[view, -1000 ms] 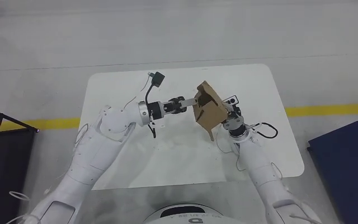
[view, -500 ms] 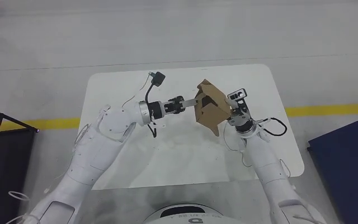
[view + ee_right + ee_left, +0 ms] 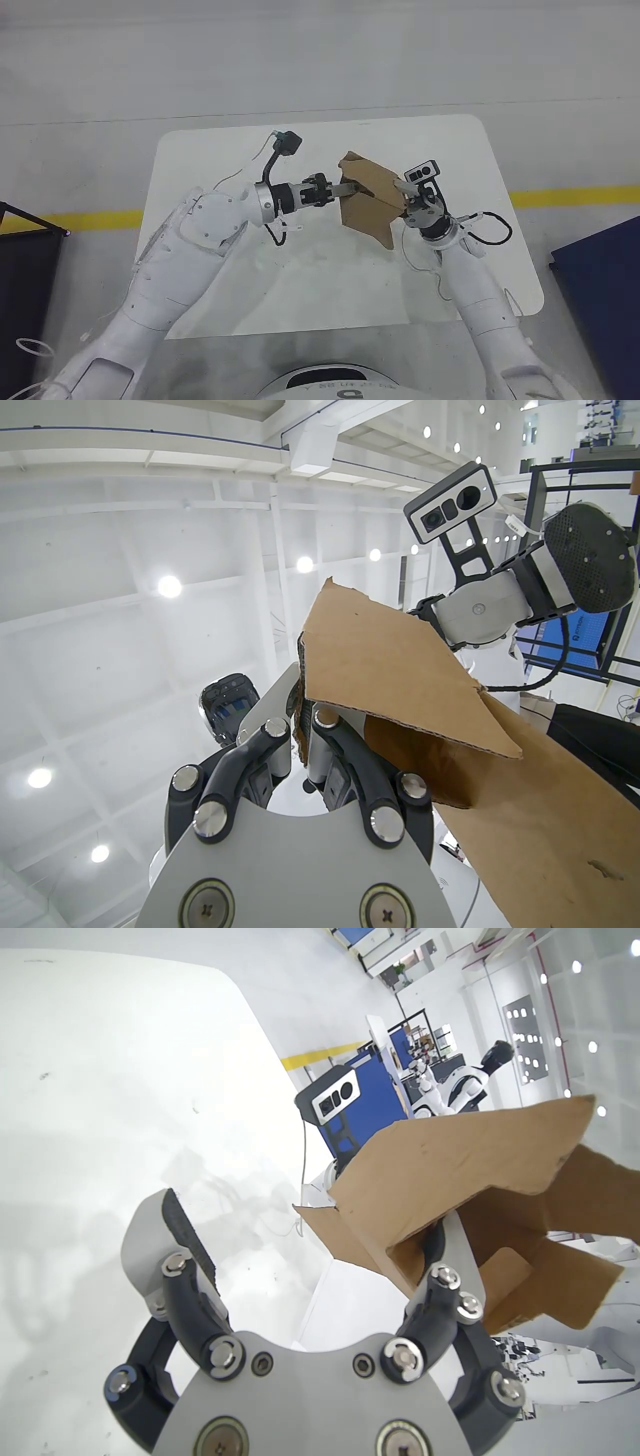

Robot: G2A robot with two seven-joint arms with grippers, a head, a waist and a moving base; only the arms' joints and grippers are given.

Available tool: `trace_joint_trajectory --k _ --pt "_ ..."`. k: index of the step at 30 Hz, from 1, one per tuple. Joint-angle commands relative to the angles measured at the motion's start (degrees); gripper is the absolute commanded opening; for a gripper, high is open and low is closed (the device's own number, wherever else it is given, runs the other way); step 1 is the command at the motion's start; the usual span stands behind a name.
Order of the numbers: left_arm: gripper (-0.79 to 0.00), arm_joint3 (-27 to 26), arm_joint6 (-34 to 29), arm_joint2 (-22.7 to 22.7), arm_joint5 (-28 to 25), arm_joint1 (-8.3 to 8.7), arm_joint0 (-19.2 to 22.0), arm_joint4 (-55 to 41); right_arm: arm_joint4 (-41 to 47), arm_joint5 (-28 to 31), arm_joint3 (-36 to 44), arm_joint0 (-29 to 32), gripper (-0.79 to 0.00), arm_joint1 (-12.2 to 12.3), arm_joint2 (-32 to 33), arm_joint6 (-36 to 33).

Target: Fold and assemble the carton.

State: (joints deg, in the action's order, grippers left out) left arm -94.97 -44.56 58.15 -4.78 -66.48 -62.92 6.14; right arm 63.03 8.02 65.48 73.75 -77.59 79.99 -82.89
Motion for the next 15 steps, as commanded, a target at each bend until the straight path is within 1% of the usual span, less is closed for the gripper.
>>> trace_joint_trajectory --k 1,5,8,13,15 --pt "0.000 -0.30 0.49 -0.04 0.72 0.04 -0.09 1.52 -0.34 0.02 0.57 0.32 -0.785 0.10 0.12 0.31" --pt "0.000 -0.86 1.34 0.52 0.33 0.06 -0.59 0.71 -0.71 -0.15 1.77 0.87 -0.785 0.30 0.46 0.87" --pt "0.000 -1.38 2.24 1.87 -0.75 0.16 -1.37 -1.52 -0.82 -0.13 2.28 1.04 -0.785 0.41 0.74 1.23" --pt "0.000 -1.92 3.61 6.70 -3.25 0.75 -4.58 -7.64 -0.82 -0.13 2.28 1.04 -0.785 0.41 0.74 1.23" --pt "0.000 -1.63 3.59 8.54 -3.18 1.09 -5.77 -8.02 -0.82 -0.13 2.28 1.04 -0.785 0.41 0.74 1.23"
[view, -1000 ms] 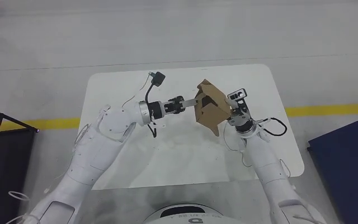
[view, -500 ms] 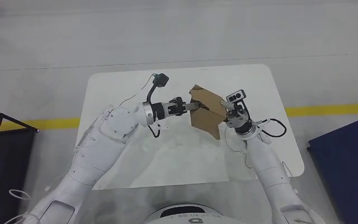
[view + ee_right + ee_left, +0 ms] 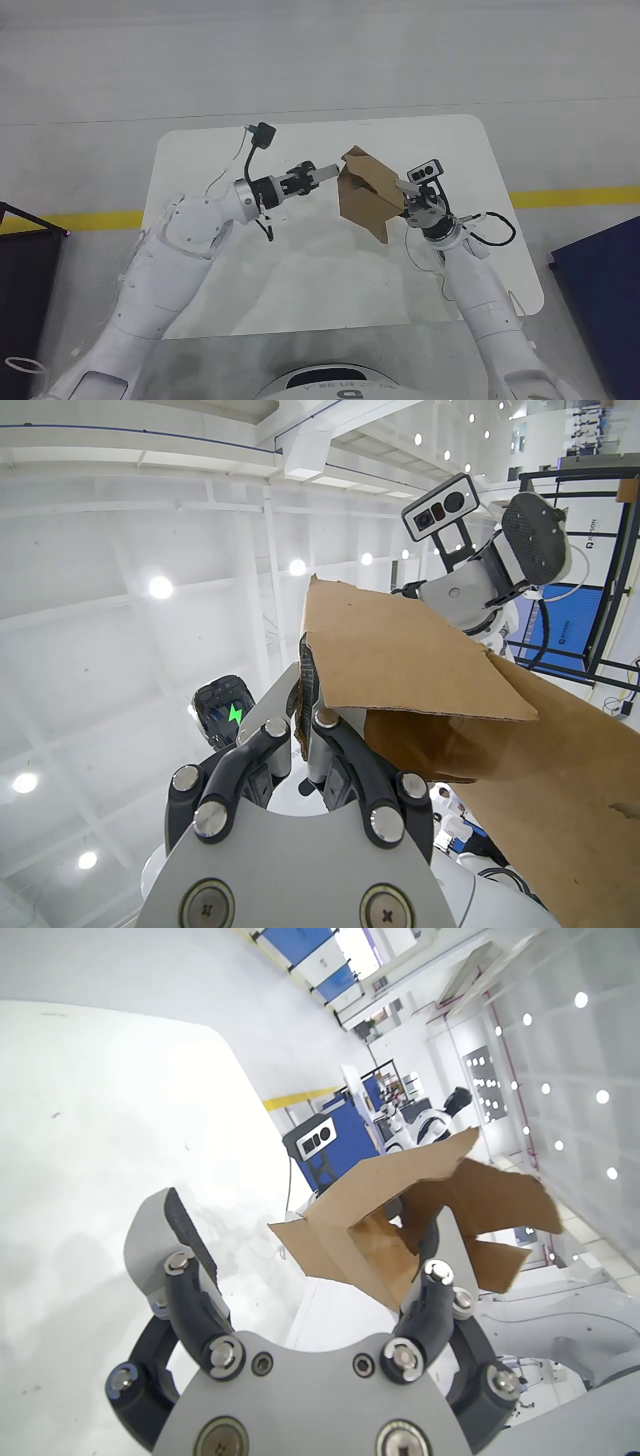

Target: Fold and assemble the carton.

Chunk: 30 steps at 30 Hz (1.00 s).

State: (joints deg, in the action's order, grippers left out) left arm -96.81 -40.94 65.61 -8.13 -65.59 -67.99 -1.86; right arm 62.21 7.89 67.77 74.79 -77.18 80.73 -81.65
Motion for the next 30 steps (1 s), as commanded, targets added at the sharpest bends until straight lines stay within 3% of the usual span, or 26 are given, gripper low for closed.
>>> trace_joint_trajectory --k 1,7,18,30 --pt "0.000 0.39 0.01 1.88 0.31 0.36 -1.08 0.17 0.00 0.00 0.00 0.00 -0.785 0.00 0.00 0.00" --pt "0.000 0.70 0.24 3.57 2.68 0.61 0.40 1.43 0.48 -1.62 1.19 1.04 -0.785 0.15 0.10 2.30" --pt "0.000 5.19 -2.39 -4.98 5.28 -1.23 10.90 3.81 0.23 -2.18 0.34 1.13 -0.785 0.34 -0.60 1.60" --pt "0.000 8.33 -6.30 -9.44 1.83 -2.15 13.54 3.98 0.54 -3.02 0.00 0.89 -0.785 0.55 -0.85 2.12"
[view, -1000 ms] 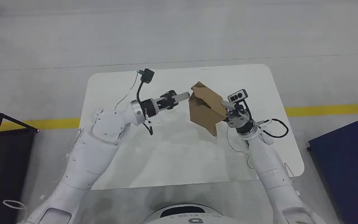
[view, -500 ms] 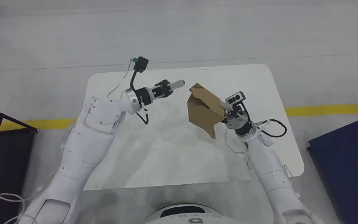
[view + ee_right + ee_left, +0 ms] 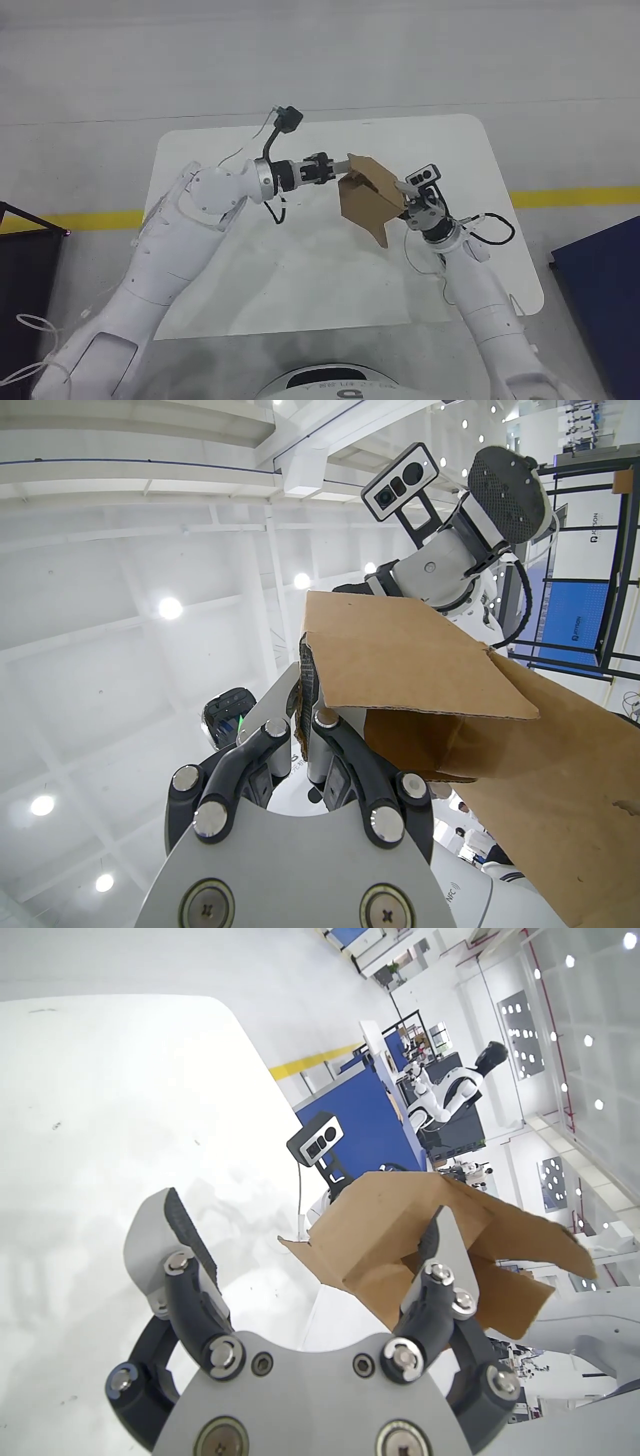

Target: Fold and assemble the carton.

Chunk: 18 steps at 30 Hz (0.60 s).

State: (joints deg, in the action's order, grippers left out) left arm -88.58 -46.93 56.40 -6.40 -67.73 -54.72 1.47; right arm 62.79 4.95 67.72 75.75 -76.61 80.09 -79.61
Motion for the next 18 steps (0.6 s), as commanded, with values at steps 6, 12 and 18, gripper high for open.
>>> trace_joint_trajectory --k 6,12,18 --pt "0.000 -0.33 -0.89 -1.11 1.59 -0.14 1.58 3.90 -1.01 -0.18 0.21 -0.38 -0.785 -0.05 -1.36 0.58" --pt "0.000 -1.34 -0.85 -1.22 2.55 -0.19 2.05 5.37 -1.05 0.24 0.17 -0.31 -0.785 0.02 -1.54 0.98" --pt "0.000 -2.75 0.12 3.46 0.85 0.80 -1.69 3.22 0.21 0.46 -0.04 -0.24 -0.785 0.24 -0.44 0.95"
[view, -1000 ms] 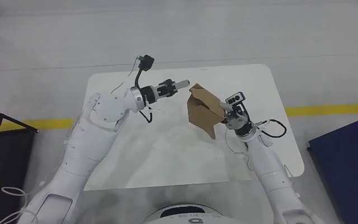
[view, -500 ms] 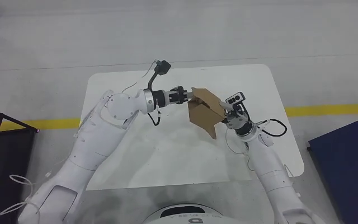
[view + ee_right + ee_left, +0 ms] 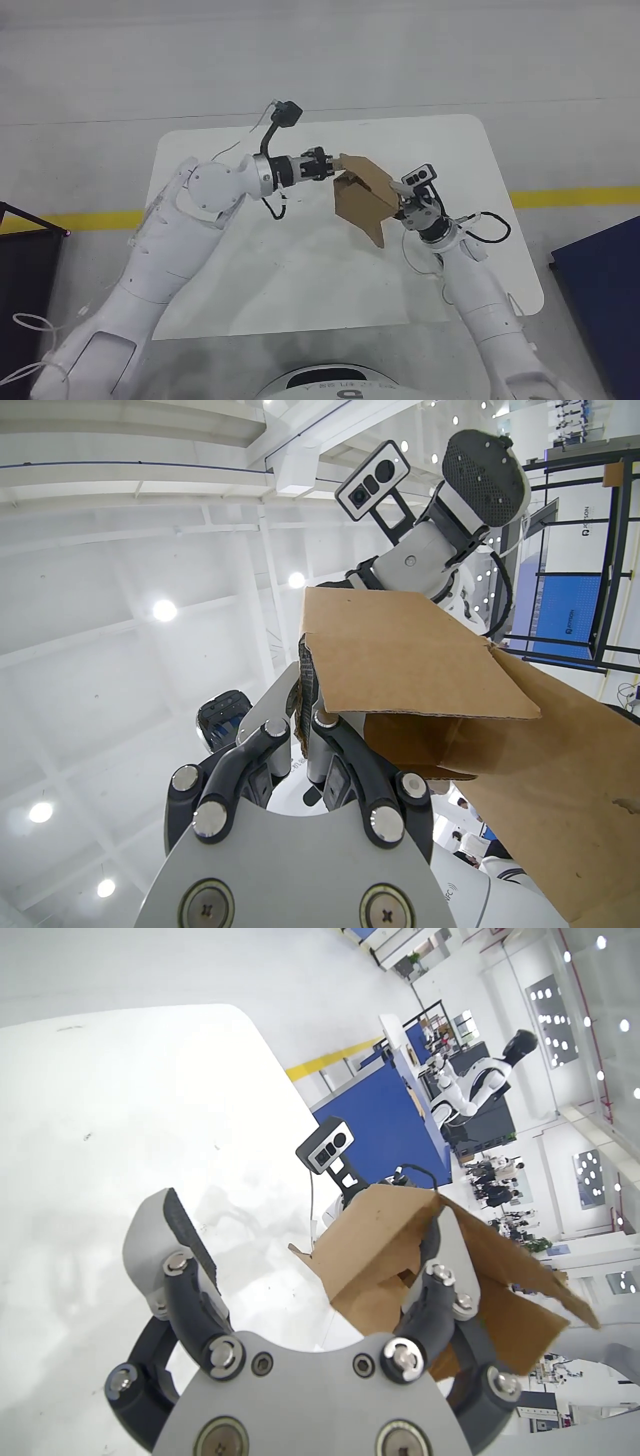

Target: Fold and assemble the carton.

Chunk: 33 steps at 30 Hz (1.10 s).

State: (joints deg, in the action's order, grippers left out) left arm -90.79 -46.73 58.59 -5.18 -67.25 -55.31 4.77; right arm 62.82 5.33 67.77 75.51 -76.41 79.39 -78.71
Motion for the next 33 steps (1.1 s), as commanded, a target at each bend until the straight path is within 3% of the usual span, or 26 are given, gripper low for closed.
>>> trace_joint_trajectory --k 1,6,11,21,33 --pt "0.000 -1.43 -0.35 2.27 -0.72 0.62 -2.05 0.24 0.30 0.17 -0.21 -0.01 -0.785 0.09 0.47 0.06" --pt "0.000 -9.51 -3.79 5.83 -2.25 1.96 -7.18 1.56 0.51 0.37 -0.87 -0.27 -0.785 0.28 1.17 0.35" --pt "0.000 -15.08 -4.56 6.43 -2.59 2.36 -9.11 1.88 0.06 0.55 -1.17 -0.70 -0.785 0.32 0.86 0.53" --pt "0.000 -12.71 -1.58 3.34 1.82 1.84 -6.25 6.44 0.05 0.96 -0.50 -0.06 -0.785 0.43 0.55 -0.18" --pt "0.000 -9.30 -0.97 -0.28 3.24 1.03 -3.47 7.20 0.01 0.92 0.05 0.80 -0.785 0.69 0.70 -0.34"
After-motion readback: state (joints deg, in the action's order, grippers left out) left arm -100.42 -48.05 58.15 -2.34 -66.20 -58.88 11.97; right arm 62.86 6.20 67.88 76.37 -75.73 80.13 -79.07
